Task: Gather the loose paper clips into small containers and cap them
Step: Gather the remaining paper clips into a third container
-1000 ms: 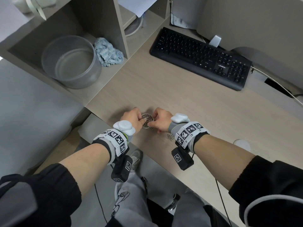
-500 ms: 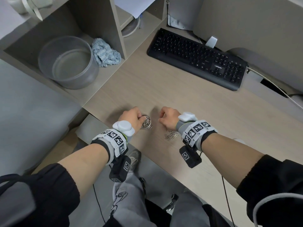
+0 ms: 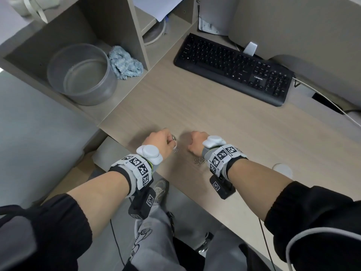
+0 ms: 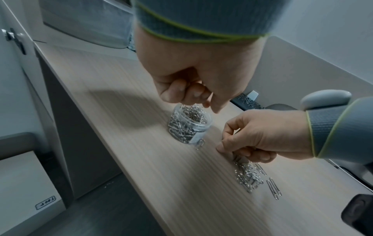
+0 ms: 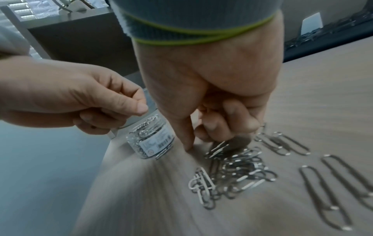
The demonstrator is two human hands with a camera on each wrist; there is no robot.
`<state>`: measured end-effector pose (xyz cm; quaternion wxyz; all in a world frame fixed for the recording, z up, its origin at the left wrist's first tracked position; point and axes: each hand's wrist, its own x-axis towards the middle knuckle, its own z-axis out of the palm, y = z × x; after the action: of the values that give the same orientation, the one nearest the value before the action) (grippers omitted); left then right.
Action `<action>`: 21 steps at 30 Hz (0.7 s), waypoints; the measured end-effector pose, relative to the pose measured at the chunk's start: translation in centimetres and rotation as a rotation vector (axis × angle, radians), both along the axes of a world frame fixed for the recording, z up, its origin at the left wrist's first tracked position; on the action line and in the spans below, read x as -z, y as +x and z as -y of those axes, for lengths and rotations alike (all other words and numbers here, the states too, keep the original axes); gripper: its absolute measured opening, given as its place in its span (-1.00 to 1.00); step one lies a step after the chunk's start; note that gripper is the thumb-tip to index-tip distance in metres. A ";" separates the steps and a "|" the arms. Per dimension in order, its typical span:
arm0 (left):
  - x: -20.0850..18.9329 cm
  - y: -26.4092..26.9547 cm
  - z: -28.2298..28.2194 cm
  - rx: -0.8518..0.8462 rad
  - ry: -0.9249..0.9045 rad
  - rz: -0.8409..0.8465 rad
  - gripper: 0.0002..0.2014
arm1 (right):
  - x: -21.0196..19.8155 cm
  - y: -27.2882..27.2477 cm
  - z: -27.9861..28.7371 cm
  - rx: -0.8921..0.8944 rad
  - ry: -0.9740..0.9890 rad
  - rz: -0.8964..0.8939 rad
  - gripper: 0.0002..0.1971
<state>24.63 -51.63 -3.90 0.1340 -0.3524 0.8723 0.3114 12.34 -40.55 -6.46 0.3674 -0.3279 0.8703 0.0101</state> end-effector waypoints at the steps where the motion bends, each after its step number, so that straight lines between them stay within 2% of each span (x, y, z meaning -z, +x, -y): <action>1: -0.1 -0.1 -0.3 0.014 0.008 -0.001 -0.87 | -0.2 -0.3 -0.3 -0.007 0.014 -0.003 -0.75; 4: -0.3 -0.4 -1.4 0.116 -0.013 0.017 -0.91 | -1.0 -1.4 -1.8 -0.032 0.022 -0.027 -0.79; 10: -0.1 -0.8 -4.6 0.437 -0.253 0.199 -0.73 | -1.4 -3.3 -5.9 0.080 0.035 -0.047 -0.82; 17: 1.0 -0.6 -5.7 0.494 -0.277 0.281 -0.69 | -1.6 -2.9 -8.6 0.066 0.116 -0.091 -0.78; 21: 1.6 -0.3 -5.6 0.499 -0.279 0.235 -0.66 | -1.0 -1.4 -8.5 0.147 -0.026 -0.011 -0.77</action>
<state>24.31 -45.99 -5.49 0.2564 -0.1761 0.9448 0.1031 10.93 -32.09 -5.51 0.3579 -0.2676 0.8942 -0.0264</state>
